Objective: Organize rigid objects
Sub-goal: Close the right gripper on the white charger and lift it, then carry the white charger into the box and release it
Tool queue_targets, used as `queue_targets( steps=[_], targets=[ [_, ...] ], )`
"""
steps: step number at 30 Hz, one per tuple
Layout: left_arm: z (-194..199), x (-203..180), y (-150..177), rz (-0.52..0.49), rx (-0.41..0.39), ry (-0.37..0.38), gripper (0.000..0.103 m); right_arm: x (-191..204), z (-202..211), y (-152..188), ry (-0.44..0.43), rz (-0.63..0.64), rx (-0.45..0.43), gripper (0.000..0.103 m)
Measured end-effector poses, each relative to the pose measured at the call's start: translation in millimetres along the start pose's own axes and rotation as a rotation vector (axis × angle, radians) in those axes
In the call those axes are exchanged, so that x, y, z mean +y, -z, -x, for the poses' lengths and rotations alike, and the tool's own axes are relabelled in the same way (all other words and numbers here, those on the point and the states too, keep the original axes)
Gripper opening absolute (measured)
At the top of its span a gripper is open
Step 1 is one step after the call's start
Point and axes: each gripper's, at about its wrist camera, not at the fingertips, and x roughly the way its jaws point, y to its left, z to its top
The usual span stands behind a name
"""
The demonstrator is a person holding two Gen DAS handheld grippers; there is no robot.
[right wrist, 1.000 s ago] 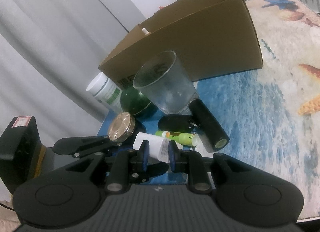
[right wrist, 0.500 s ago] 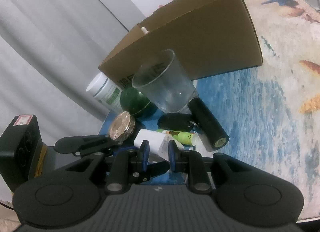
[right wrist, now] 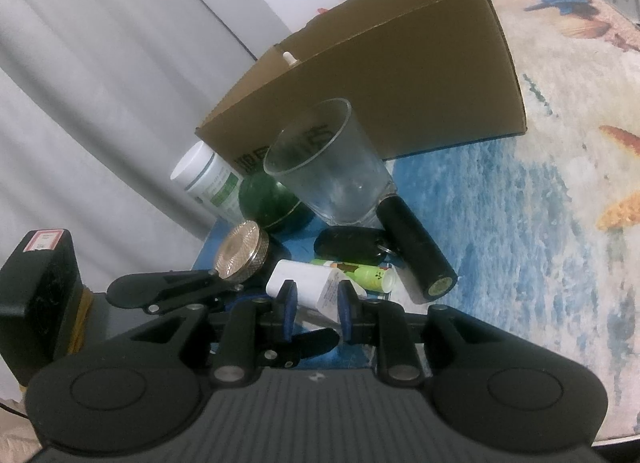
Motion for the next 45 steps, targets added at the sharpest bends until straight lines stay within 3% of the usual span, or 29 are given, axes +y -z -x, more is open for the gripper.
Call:
queue_targets(
  steps=[18, 19, 20, 21, 27, 39, 45],
  targets=[
    [-3, -1, -2, 0.0, -0.003, 0.004, 0.04, -10, 7, 0, -0.011, -0.022, -0.003, 0.029],
    [-3, -1, -2, 0.001, -0.005, 0.006, 0.04, -10, 6, 0, -0.011, -0.025, -0.002, 0.038],
    [-3, -1, -2, 0.002, -0.006, 0.006, 0.04, -11, 5, 0, -0.008, -0.027, -0.005, 0.053],
    [-3, -1, -2, 0.002, -0.008, 0.006, 0.04, -10, 5, 1, -0.005, -0.024, -0.012, 0.056],
    [-2, -5, -1, -0.022, -0.021, 0.002, 0.036, -5, 3, -1, -0.009, 0.001, -0.031, 0.056],
    [9, -9, 0, 0.004, -0.048, -0.017, 0.03, 19, 15, -1, 0.01, 0.105, -0.05, 0.042],
    [38, -6, -8, 0.035, -0.123, -0.027, 0.03, 49, 36, -9, 0.023, 0.195, -0.107, 0.042]
  ],
)
